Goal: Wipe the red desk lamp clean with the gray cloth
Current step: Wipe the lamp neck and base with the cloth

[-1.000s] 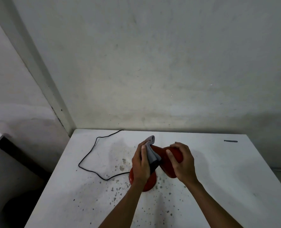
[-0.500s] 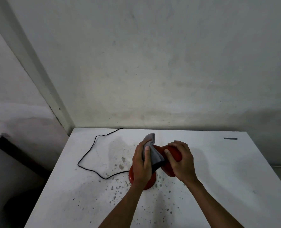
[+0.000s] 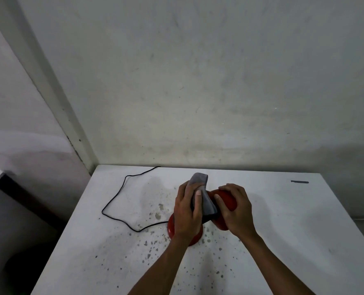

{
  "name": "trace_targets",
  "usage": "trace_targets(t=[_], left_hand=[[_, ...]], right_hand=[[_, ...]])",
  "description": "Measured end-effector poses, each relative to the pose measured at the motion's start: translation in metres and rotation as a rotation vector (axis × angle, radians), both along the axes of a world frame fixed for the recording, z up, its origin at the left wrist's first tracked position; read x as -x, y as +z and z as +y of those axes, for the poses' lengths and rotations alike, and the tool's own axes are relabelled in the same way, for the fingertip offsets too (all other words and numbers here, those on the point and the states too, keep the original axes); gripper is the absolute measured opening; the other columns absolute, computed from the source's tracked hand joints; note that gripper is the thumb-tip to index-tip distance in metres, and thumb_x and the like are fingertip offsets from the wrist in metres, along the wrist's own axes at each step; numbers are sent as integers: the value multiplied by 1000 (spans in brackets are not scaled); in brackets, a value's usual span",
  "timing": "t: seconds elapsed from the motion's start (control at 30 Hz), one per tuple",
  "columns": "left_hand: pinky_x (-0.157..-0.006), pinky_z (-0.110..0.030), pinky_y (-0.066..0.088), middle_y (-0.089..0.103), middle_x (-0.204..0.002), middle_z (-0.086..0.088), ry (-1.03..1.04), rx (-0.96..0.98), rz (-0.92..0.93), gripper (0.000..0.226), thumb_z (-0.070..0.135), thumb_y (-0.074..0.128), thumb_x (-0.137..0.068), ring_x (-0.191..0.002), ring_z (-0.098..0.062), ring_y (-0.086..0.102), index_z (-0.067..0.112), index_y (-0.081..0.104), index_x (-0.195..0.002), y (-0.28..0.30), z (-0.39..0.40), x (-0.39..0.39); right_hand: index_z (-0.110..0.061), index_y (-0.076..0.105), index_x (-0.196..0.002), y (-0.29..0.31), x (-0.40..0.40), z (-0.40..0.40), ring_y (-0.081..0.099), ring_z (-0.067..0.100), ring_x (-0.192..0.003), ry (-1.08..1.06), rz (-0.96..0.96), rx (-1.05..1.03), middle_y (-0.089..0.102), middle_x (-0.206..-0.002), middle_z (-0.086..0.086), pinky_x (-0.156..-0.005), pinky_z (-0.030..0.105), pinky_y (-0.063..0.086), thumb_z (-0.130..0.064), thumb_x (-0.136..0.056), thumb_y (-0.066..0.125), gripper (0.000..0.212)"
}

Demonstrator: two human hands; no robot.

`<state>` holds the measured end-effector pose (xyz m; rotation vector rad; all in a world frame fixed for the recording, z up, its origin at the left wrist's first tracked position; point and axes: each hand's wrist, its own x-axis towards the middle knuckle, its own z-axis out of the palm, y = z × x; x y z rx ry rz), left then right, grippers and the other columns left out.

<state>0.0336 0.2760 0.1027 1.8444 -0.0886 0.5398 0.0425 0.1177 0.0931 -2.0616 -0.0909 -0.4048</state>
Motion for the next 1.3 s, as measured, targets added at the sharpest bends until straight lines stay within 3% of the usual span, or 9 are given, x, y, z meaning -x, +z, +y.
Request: trace_targets(t=[0.17, 0.33, 0.43, 0.53, 0.63, 0.8, 1.03, 1.13, 1.3], left_hand=[[-91, -24, 52, 71, -110, 14, -102, 293, 121, 42, 12, 33, -109, -106, -10, 66, 36, 66, -118, 5, 12, -5], [-87, -28, 49, 73, -103, 19, -91, 332, 261, 40, 10, 36, -107, -99, -2, 67, 37, 66, -106, -7, 23, -12], [-91, -28, 52, 70, -109, 17, -77, 291, 178, 53, 7, 33, -108, -105, -7, 66, 49, 64, -112, -4, 15, -9], [-91, -25, 52, 63, -117, 9, -47, 143, 32, 31, 25, 35, -107, -108, -11, 62, 29, 61, -124, 5, 1, -1], [-97, -24, 49, 53, -129, 12, -46, -73, -14, 36, 32, 35, -105, -117, -10, 57, 24, 54, -134, 0, 1, -2], [-92, -15, 49, 65, -113, 29, -72, 227, 144, 38, 17, 35, -107, -109, -3, 63, 44, 57, -120, -3, 11, -3], [-97, -36, 52, 71, -111, 13, -59, 284, 202, 37, 16, 28, -110, -108, -8, 66, 25, 63, -121, -7, 15, -5], [-102, -33, 49, 63, -128, 15, -39, 137, 72, 39, 23, 29, -108, -121, -10, 59, 29, 58, -131, 11, 2, 2], [-114, -50, 32, 48, -148, 7, 59, -365, -45, 45, 38, 28, -105, -143, -14, 37, 26, 52, -140, 3, -4, 3]], right_hand=[[-21, 68, -117, 1, -1, 0, 57, 9, -115, 5, 9, 12, 61, -127, -1, -91, -2, 39, -41, -88, 74, 35], [-24, 67, -117, 4, 0, 0, 55, 0, -115, 9, 2, -8, 60, -125, -3, -89, -2, 41, -44, -87, 72, 36], [-24, 67, -116, 2, -2, 2, 55, 1, -115, 0, 4, 1, 61, -126, -2, -90, -2, 40, -32, -90, 78, 30], [-27, 65, -115, 2, -1, 2, 54, -1, -113, -9, -13, -3, 62, -126, -3, -90, 1, 42, -37, -88, 76, 32], [-29, 63, -116, 2, 1, 0, 56, 2, -112, -11, -17, -13, 62, -125, -6, -91, 5, 42, -43, -85, 70, 34], [-23, 67, -117, 1, -2, 0, 57, 7, -115, -2, 11, 9, 61, -127, -2, -90, -2, 40, -36, -89, 77, 32], [-24, 68, -115, 6, 0, 2, 56, 4, -117, -5, -4, -4, 61, -123, -5, -90, -1, 41, -47, -88, 66, 36], [-30, 66, -113, 6, 0, 4, 57, 0, -116, -19, -19, -66, 63, -122, -1, -93, 5, 46, -50, -96, 52, 29], [-43, 58, -114, -1, 0, -1, 60, 10, -115, -20, 11, -99, 62, -125, -4, -94, 23, 52, -40, -101, 43, 20]])
